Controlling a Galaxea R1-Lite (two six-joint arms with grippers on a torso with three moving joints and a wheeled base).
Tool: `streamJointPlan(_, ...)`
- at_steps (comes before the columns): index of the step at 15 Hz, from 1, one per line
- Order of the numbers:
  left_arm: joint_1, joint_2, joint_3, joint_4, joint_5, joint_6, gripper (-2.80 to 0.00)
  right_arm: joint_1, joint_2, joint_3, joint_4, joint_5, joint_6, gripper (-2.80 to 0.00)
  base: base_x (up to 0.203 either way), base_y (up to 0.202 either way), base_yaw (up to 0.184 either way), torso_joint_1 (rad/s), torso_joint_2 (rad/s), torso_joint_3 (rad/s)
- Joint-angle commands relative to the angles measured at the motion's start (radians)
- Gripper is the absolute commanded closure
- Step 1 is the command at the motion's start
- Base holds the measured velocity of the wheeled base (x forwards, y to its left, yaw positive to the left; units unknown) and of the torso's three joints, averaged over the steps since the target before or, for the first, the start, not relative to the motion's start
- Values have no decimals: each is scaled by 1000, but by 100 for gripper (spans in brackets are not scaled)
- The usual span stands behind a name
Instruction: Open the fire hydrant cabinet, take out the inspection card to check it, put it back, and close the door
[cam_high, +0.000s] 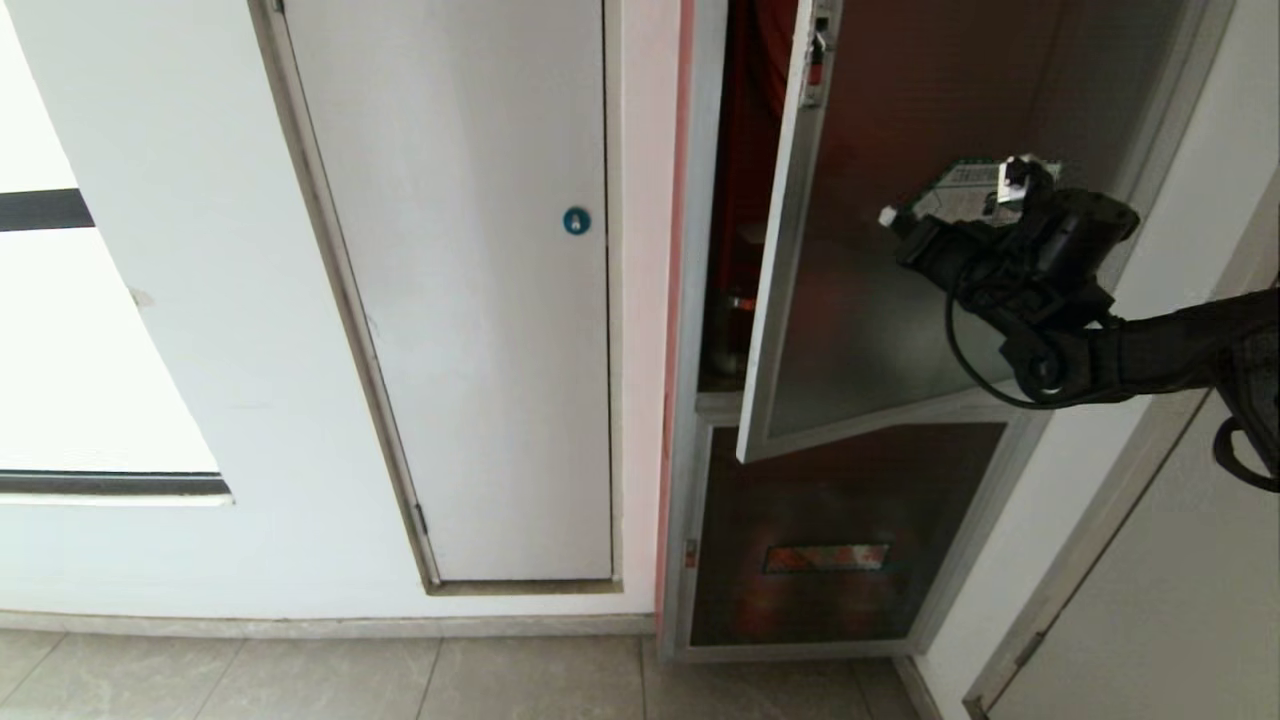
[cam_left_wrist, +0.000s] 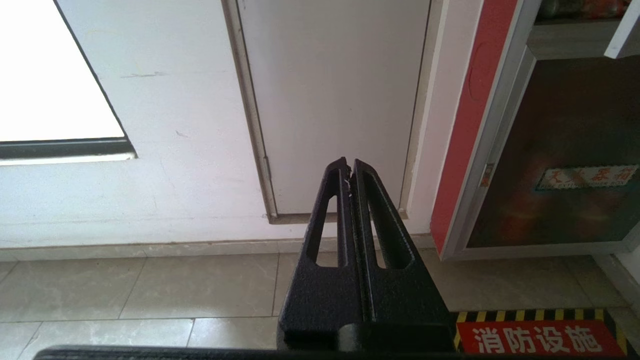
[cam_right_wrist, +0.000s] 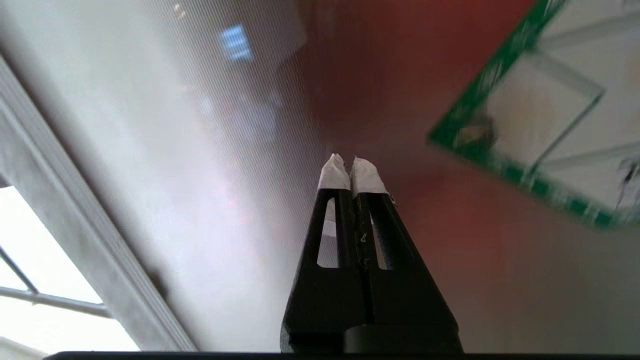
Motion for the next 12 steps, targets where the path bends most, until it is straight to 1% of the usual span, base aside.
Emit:
streamJointPlan(1, 0, -1, 6, -1, 0, 0, 0, 3, -11, 43, -6, 2, 2, 0, 0, 0, 0, 0, 0, 0)
streamJointPlan(4, 0, -1, 6, -1, 0, 0, 0, 9, -104, 186, -10, 9, 0, 0, 0, 0, 0, 0, 0, 0)
streamJointPlan(6, 0, -1, 6, -1, 0, 0, 0, 22, -180, 315, -10, 13, -16, 0, 0, 0, 0, 0, 0, 0)
streamJointPlan(9, 0, -1, 6, -1, 0, 0, 0, 52, -335, 581, -14, 25, -130, 0, 0, 0, 0, 0, 0, 0)
streamJointPlan(12, 0, -1, 6, -1, 0, 0, 0, 92, -553, 783, -11, 30, -190, 0, 0, 0, 0, 0, 0, 0)
